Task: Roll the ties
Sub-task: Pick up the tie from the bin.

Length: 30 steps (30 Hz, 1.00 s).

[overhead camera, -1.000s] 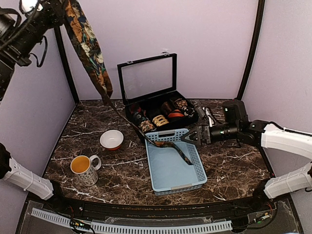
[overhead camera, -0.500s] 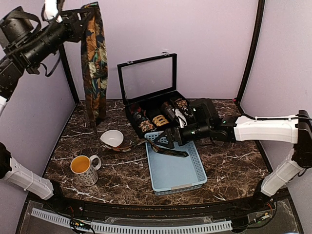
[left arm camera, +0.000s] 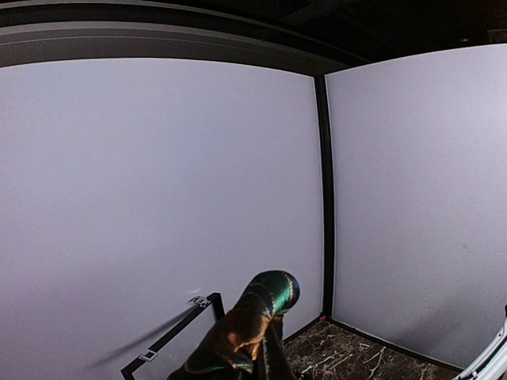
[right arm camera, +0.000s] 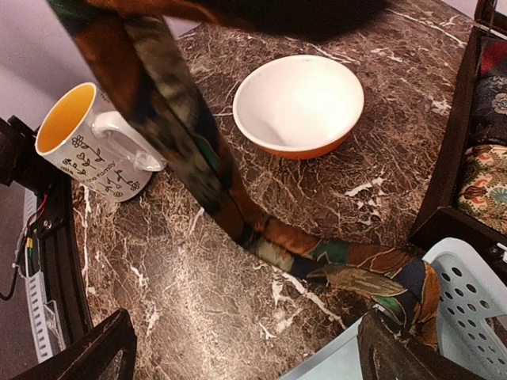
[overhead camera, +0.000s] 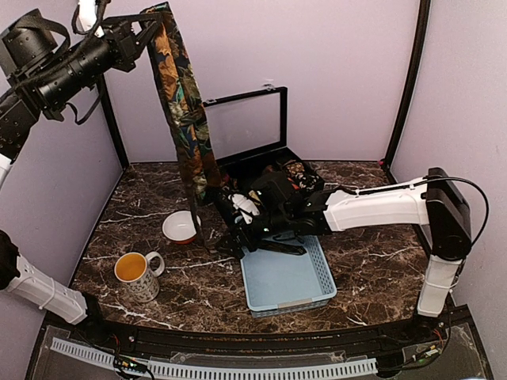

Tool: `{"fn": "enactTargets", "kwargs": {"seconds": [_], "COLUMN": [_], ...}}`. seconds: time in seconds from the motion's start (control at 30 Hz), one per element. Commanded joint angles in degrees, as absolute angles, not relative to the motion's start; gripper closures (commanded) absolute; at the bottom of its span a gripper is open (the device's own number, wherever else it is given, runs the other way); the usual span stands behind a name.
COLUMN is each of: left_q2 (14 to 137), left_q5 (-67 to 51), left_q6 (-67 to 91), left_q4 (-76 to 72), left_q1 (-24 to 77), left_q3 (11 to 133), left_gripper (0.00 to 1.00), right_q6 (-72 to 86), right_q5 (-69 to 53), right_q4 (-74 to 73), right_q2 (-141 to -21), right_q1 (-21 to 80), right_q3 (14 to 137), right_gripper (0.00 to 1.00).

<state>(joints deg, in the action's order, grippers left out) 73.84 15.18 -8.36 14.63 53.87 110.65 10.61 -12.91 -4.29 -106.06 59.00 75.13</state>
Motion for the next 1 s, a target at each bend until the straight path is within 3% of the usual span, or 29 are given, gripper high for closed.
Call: {"fn": "enactTargets", "kwargs": {"seconds": [0.0,0.23,0.6,0.67,0.8,0.87,0.97], "left_q2": [72.2,71.7,70.7,70.4,69.7,68.6,66.8], "left_q5": [14.6,15.3,16.0,16.2,16.9,17.4,18.5], "left_q6": [-9.6,-11.0,-12.5,-12.5,-12.7,-13.0,-13.3], "left_q4": [11.7,10.8,9.6,9.5,9.6,8.3,6.2], "left_q1": [53.7,53.7,53.7,53.7,53.7,53.7,53.7], "left_q3": [112.4,112.4,112.5,112.6,111.9,109.8,105.4], "left_gripper": [1.0,1.0,1.0,1.0,1.0,1.0,1.0], "right_q6": [7.3,7.8,1.8,1.7,2.9,3.0,3.5], "right_q5": [-16.2,-11.5,-3.2,0.4,6.0,7.1,7.0], "right_q4": [-0.8,-0.8,0.2,0.7,1.0,0.7,0.0], "right_q2": [-107.7,-118.2,-126.8,-127.9,-126.4,-124.1,-119.5], "right_q1": [60.0,62.2,64.6,64.4,63.8,63.6,63.6], "right_q3": [77.2,86.8,91.5,92.2,92.9,93.0,93.2], "right_gripper": [0.03,0.03,0.02,0.15,0.65,0.96,1.0]}}
